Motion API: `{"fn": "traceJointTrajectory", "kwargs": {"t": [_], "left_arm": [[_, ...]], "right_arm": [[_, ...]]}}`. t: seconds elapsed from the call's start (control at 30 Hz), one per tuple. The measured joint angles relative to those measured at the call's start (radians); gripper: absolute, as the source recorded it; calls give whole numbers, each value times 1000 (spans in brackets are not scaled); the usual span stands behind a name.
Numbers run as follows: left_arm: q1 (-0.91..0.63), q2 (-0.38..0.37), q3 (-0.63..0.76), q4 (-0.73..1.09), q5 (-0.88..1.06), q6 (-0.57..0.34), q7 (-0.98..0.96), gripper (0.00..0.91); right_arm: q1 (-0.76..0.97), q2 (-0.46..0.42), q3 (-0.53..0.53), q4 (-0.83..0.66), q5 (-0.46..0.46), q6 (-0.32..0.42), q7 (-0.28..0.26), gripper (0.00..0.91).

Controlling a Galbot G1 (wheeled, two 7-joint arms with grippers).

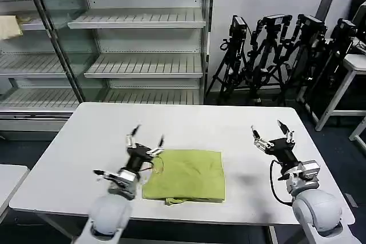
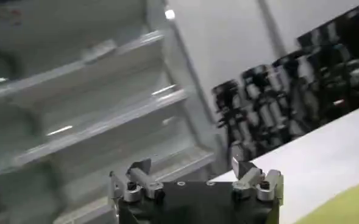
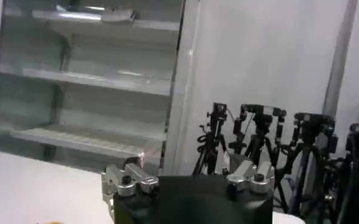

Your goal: Fold and organize the clothes.

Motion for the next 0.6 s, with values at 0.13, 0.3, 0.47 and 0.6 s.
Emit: {"fn": "traceJointTrajectory", "kwargs": {"t": [0.13,0.3,0.47,0.6], "left_arm": [[8,15,-55,0,-14,-12,11,907],[10,22,-94,-3,-22,-23,29,907],[15,19,-118,-4,-21,-36,38,907],[19,18,-138,-12,-22,-41,38,907]], "right_arm": [[4,6,-19,-15,-21,12,-5,907],[6,16,-37,-22,-46,34,-11,907],[14,29,-53,-30,-71,54,-13,907],[22,36,-66,-41,-90,67,-14,907]]}}
